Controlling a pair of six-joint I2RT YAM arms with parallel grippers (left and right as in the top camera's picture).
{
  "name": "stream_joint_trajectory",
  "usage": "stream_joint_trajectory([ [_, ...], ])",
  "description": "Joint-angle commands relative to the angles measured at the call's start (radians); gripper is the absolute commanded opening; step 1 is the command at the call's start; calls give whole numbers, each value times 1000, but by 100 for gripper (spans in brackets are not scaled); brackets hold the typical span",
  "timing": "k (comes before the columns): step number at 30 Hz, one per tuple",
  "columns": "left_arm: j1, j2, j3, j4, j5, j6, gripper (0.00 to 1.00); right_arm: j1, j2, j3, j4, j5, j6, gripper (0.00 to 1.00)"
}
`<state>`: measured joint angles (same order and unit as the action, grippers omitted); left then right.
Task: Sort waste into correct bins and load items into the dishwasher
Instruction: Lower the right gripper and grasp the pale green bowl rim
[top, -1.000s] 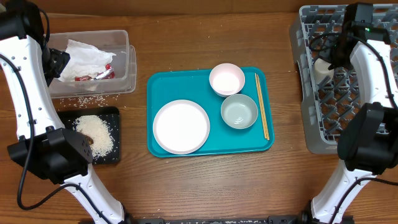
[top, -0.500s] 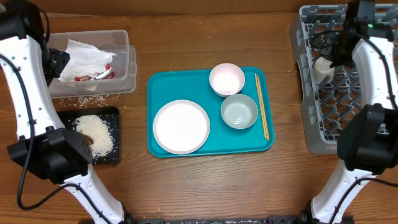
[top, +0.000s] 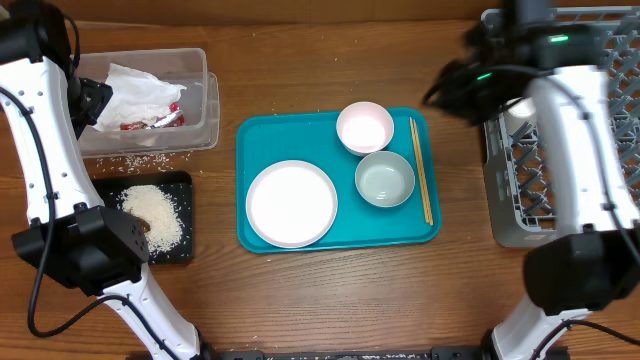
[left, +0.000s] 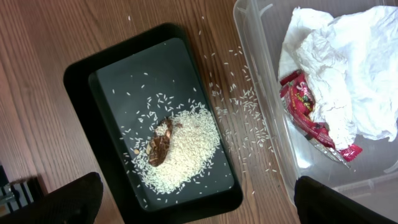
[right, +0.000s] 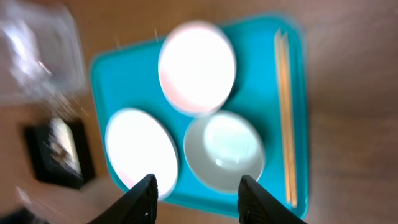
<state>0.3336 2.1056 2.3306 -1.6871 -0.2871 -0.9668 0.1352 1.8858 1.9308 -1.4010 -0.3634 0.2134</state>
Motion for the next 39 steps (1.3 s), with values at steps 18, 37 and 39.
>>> stream_joint_trajectory([
  [18,-7,-19,0,-3,-7,-13,100,395,58,-344,273,296,229,69],
  [37,-7,-19,0,-3,-7,-13,100,454,64,-561,548,482,476,52],
  [39,-7,-19,0,-3,-7,-13,100,455,64,-566,545,470,481,50],
])
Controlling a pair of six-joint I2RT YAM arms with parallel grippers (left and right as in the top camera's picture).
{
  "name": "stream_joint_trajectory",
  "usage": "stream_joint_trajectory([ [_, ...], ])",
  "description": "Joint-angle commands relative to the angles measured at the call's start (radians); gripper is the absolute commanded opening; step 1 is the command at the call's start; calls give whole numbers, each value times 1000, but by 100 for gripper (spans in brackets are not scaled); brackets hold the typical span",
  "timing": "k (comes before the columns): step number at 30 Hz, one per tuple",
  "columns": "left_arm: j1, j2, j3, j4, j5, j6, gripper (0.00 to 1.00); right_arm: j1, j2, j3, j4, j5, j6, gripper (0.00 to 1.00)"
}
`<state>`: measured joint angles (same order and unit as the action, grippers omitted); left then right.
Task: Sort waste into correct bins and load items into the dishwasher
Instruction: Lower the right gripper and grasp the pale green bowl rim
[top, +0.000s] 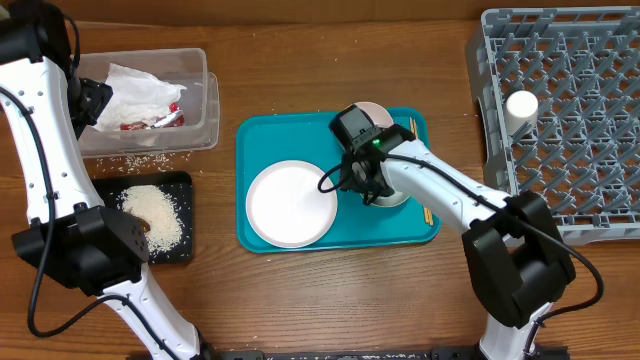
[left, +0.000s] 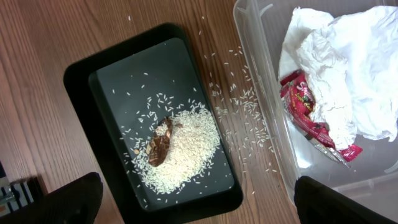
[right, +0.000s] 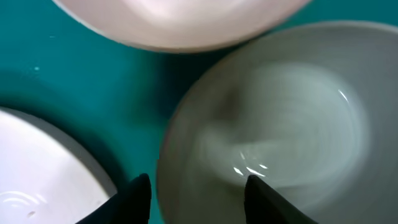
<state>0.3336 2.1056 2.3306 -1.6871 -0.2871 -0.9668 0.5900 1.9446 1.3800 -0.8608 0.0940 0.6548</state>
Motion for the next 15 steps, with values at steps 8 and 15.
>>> stream_joint_trajectory([
  [8,-7,-19,0,-3,-7,-13,100,25,5,-18,-11,4,48,34],
  [15,-7,-19,0,-3,-7,-13,100,53,10,-37,-23,42,51,34],
])
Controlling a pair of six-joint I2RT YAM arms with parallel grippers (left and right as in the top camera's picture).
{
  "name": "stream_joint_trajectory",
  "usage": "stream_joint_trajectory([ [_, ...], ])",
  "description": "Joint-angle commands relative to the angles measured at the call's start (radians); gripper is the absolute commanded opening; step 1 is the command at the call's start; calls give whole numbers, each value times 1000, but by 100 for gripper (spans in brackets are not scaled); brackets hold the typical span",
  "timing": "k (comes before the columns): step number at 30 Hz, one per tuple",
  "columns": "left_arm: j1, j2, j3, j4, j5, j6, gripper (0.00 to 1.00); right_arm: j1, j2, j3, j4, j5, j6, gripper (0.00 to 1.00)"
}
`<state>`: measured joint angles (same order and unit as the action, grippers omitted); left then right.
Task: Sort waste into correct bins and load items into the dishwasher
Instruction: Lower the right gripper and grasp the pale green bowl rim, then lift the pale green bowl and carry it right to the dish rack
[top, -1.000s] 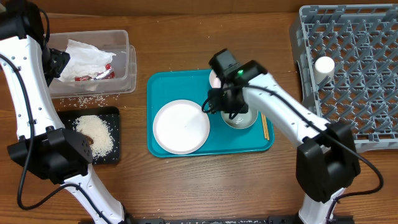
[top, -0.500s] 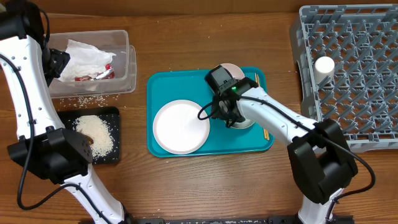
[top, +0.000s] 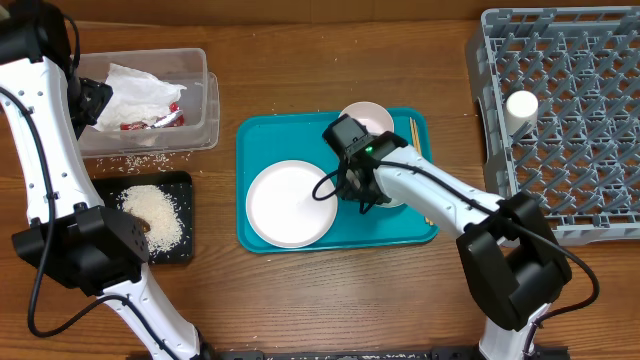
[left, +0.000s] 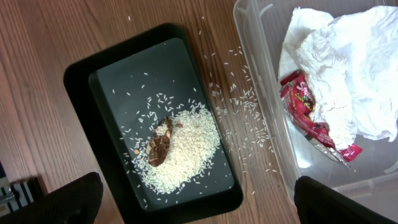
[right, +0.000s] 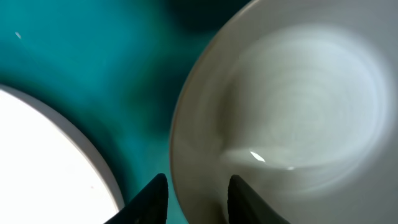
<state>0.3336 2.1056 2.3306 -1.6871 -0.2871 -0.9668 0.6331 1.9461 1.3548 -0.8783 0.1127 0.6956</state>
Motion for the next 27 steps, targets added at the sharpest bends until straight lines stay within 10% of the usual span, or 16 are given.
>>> stream_joint_trajectory([
  [1,-7,-19,0,-3,-7,-13,100,10,9,-11,-6,21,13,33],
  [10,-7,-19,0,-3,-7,-13,100,8,0,5,-56,-18,11,4],
  [27,-7,-19,0,-3,-7,-13,100,-265,-113,644,-593,145,-229,4],
])
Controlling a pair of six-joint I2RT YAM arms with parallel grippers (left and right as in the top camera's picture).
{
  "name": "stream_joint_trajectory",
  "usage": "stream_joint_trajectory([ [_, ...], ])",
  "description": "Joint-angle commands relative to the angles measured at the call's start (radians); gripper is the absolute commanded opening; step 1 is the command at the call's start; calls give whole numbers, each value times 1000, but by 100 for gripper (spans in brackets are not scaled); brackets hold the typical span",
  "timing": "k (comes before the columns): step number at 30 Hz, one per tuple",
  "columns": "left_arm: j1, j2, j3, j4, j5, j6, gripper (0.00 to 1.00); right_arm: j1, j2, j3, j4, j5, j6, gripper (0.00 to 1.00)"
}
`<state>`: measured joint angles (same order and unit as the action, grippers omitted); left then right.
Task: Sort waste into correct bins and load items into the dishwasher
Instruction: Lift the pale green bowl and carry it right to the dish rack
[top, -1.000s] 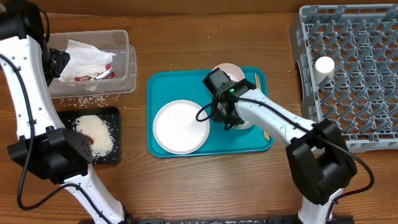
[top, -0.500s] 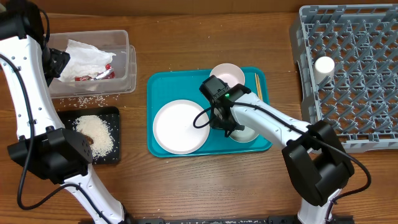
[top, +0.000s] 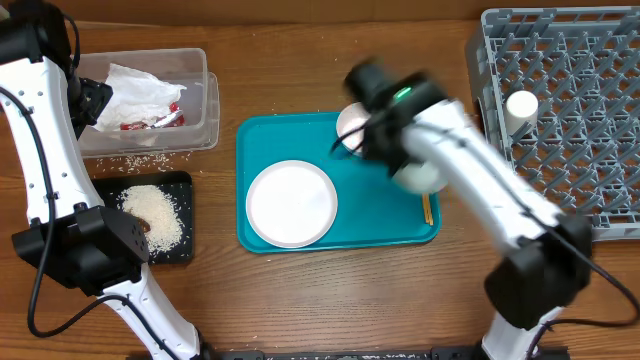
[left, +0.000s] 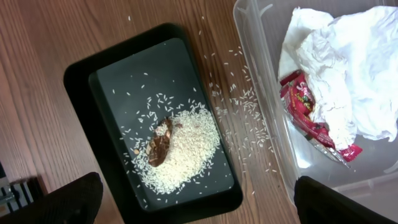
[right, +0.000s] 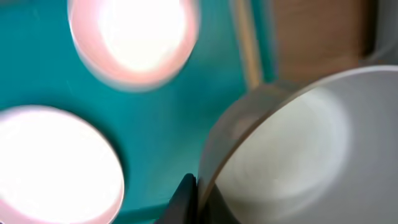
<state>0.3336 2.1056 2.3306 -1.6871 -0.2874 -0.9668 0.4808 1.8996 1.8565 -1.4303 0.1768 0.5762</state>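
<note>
My right gripper (right: 198, 200) is shut on the rim of the grey-green bowl (right: 298, 155), which hangs tilted above the right part of the teal tray (top: 260, 150). From overhead the bowl (top: 420, 176) and the arm are blurred. On the tray lie a white plate (top: 292, 203), a pink bowl (right: 134, 34) and chopsticks (top: 428, 210). My left gripper (left: 199, 211) is open high over the black tray of rice (left: 112, 68), only its fingertips (left: 81, 198) showing.
The grey dishwasher rack (top: 590, 140) stands at the right with a white cup (top: 521, 105) in it. A clear bin (top: 195, 75) at the back left holds crumpled tissue (left: 348, 68) and a red wrapper (left: 308, 112). Loose rice is scattered on the wood between bin and black tray.
My right gripper stood astride the bowl's left rim on the tray; now it is shut on that rim, and the bowl is off the tray and further right. The left arm has not moved.
My right gripper was open, high by the rack, looking down on the tray. Then it was low at the grey-green bowl, then astride its rim. Now it holds the bowl lifted near the tray's right edge. My left gripper stayed open over the rice tray throughout.
</note>
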Motion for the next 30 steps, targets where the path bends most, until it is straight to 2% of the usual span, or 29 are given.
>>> stream_joint_trajectory([
  [1,-7,-19,0,-3,-7,-13,100,-157,-66,189,-59,81,-130,4],
  [5,-7,-19,0,-3,-7,-13,100,-381,-66,311,-56,85,-189,4],
  [10,-7,-19,0,-3,-7,-13,100,-692,-54,314,34,22,-188,4],
  [13,-7,-19,0,-3,-7,-13,100,-883,-29,312,84,-131,-189,4],
  [14,-7,-19,0,-3,-7,-13,100,-1009,-9,309,127,-294,-195,4],
  [17,-7,-19,0,-3,-7,-13,100,-1199,50,309,219,-550,-242,4],
  [25,-7,-19,0,-3,-7,-13,100,-1433,235,309,402,-989,-289,4],
  [30,-7,-19,0,-3,-7,-13,100,-1475,317,309,502,-1077,-291,4],
])
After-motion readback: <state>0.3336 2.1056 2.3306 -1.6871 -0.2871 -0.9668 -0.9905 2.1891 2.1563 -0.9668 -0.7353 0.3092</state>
